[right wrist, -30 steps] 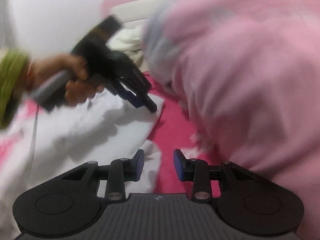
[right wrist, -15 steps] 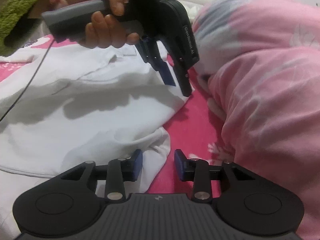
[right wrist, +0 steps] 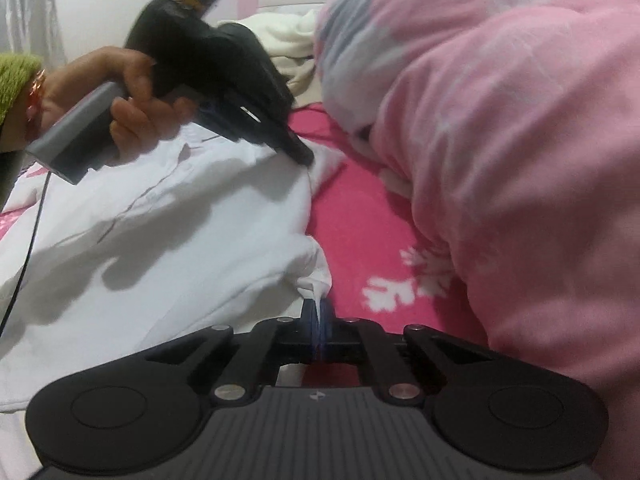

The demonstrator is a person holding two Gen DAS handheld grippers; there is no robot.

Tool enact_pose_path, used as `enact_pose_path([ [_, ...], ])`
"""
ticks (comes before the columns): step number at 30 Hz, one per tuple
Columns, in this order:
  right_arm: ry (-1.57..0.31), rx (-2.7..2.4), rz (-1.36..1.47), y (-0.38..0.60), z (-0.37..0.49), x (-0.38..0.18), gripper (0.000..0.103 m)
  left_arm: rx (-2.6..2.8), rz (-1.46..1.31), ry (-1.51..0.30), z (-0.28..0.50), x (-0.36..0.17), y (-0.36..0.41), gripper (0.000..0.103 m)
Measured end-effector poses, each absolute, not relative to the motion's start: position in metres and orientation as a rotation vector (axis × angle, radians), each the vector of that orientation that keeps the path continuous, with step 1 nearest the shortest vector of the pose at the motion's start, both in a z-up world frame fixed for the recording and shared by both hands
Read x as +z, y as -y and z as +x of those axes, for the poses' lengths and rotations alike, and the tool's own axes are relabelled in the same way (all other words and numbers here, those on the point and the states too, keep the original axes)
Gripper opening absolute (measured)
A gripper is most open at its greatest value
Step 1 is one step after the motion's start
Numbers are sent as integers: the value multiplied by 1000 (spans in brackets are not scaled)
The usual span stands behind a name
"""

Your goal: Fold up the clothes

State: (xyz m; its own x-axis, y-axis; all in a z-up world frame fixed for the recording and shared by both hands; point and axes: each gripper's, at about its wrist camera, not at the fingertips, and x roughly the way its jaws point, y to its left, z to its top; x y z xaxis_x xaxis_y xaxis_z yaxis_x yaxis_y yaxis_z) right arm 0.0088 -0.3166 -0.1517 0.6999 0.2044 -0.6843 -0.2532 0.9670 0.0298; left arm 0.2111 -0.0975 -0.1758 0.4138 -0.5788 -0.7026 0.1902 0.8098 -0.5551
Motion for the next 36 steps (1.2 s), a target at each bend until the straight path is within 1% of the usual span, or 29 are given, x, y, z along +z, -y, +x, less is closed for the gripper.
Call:
enact_pose_path([
  [5, -755, 221, -62, 319, 5, -155, 1, -450, -608, -977, 207, -183, 68, 0],
  [10, -746, 203, -81, 315, 4, -157, 1, -413, -697, -941, 204, -180, 53, 0],
  [14, -748, 195, -95, 313, 5, -158, 2, -439, -738, -1000, 211, -193, 53, 1],
  [16, -749, 190, -101, 312, 6, -156, 3, -445, -742, -1028, 212, -195, 54, 6],
  [18, -741, 180, -114, 312, 5, -153, 7, -446, -745, -1019, 212, -191, 51, 22],
  [20, -730, 168, -135, 311, 2, -150, 15, -450, -766, -1005, 212, -185, 47, 25],
  [26, -647, 180, -154, 305, -13, -134, 16, -483, -770, -971, 223, -174, 48, 27],
  [29, -595, 228, -153, 296, -15, -126, 16, -513, -725, -988, 220, -163, 49, 27],
  [33, -561, 302, -130, 286, -12, -120, 16, -575, -455, -1036, 194, -142, 51, 27],
  [36, -580, 355, -136, 277, -5, -125, 16, -601, -258, -1046, 160, -132, 45, 28],
])
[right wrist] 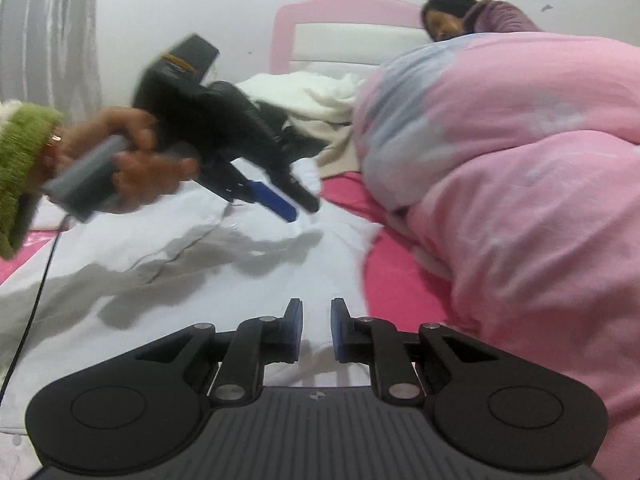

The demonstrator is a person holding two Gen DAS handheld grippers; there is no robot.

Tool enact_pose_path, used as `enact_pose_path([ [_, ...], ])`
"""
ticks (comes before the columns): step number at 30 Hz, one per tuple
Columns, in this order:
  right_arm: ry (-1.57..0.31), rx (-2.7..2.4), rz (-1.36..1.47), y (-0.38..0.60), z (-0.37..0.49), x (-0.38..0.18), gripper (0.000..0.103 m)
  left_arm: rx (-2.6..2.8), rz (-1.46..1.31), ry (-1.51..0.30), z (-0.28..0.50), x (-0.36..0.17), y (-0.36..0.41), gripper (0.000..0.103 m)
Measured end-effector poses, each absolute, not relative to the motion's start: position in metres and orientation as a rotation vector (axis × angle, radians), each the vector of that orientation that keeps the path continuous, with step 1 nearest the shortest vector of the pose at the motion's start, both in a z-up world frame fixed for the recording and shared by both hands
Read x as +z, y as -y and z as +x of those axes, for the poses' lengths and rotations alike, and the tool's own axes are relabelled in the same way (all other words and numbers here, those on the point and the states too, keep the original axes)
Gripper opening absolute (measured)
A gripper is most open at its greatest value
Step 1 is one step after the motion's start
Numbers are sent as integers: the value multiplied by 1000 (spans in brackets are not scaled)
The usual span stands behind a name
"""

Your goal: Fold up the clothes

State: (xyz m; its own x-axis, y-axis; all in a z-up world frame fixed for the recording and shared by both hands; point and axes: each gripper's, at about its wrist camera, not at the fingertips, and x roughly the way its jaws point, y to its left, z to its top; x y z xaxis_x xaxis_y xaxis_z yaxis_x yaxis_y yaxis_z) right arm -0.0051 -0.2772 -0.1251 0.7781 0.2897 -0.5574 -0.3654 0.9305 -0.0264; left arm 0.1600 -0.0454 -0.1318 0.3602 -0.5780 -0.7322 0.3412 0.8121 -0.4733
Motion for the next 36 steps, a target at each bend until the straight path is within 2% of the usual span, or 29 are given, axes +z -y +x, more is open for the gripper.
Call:
enact_pose_path([
  [6, -758, 392, -72, 274, 25, -161, 16, -582, -96, -1056, 84, -128, 10, 28],
  [13, -685, 443, 20, 268, 38, -110, 16, -568, -175, -1056, 4, -119, -40, 30],
  [21, -687, 324, -65, 233, 137, -143, 16, -506, -252, -1168, -33, -163, -65, 30],
  [27, -759, 268, 112, 248, 173, -171, 15, -506, -253, -1209, -37, -174, -73, 30],
  [32, -731, 256, 267, 275, 160, -147, 17, -532, -251, -1212, -33, -172, -75, 30],
  [36, -685, 276, 271, 296, 121, -97, 18, -601, -212, -1156, -32, -151, -77, 30],
])
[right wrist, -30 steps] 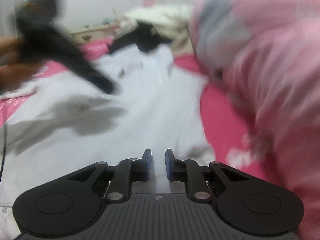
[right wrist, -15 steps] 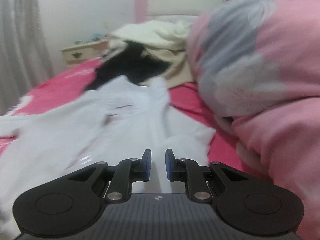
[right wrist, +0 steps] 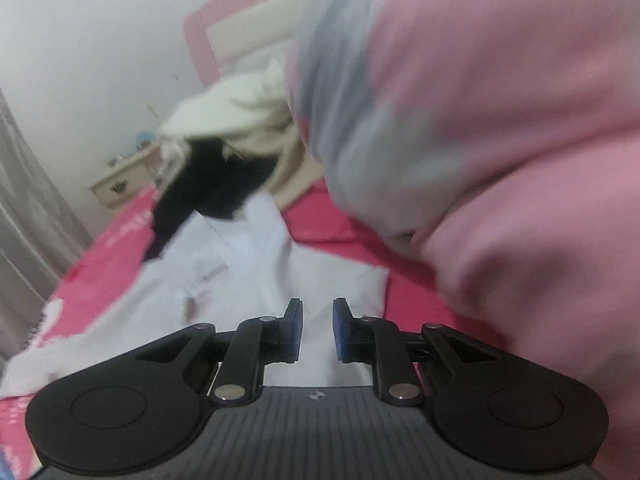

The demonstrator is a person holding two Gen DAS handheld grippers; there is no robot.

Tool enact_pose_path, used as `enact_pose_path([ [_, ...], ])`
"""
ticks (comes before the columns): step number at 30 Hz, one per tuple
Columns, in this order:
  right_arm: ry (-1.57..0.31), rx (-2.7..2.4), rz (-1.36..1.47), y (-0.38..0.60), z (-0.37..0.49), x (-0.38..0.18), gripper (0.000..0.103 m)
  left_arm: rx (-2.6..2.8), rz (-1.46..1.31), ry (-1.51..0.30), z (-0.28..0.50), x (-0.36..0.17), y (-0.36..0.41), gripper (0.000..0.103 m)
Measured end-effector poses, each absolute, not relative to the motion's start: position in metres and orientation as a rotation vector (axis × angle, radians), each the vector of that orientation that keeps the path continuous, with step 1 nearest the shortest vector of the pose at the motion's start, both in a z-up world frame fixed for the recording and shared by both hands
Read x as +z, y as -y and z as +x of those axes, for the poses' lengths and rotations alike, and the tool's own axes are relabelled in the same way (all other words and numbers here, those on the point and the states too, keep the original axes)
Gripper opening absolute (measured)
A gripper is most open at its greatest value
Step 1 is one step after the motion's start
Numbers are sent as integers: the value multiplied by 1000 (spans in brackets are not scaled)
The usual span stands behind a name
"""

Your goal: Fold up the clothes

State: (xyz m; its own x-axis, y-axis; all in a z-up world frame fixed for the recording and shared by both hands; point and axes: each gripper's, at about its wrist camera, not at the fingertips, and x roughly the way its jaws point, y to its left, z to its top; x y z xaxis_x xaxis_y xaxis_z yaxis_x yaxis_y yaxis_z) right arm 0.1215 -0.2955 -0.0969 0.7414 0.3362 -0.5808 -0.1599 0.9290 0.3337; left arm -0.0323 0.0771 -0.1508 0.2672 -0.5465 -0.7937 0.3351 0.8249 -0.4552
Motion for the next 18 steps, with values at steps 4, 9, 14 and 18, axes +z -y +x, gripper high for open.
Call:
enact_pose_path([
  [4, -628, 301, 245, 319, 70, -32, 18, -660, -179, -1049, -37, -113, -91, 30],
  [9, -580, 333, 259, 339, 15, 39, 19, -667, -261, -965, -60, -76, -123, 30],
  [14, -639, 443, 292, 324, -5, 52, 19, -541, -314, -989, -86, -66, -151, 30],
  [18, -757, 577, 266, 270, -3, 17, 19, -311, -521, -1015, -96, -79, -186, 33],
])
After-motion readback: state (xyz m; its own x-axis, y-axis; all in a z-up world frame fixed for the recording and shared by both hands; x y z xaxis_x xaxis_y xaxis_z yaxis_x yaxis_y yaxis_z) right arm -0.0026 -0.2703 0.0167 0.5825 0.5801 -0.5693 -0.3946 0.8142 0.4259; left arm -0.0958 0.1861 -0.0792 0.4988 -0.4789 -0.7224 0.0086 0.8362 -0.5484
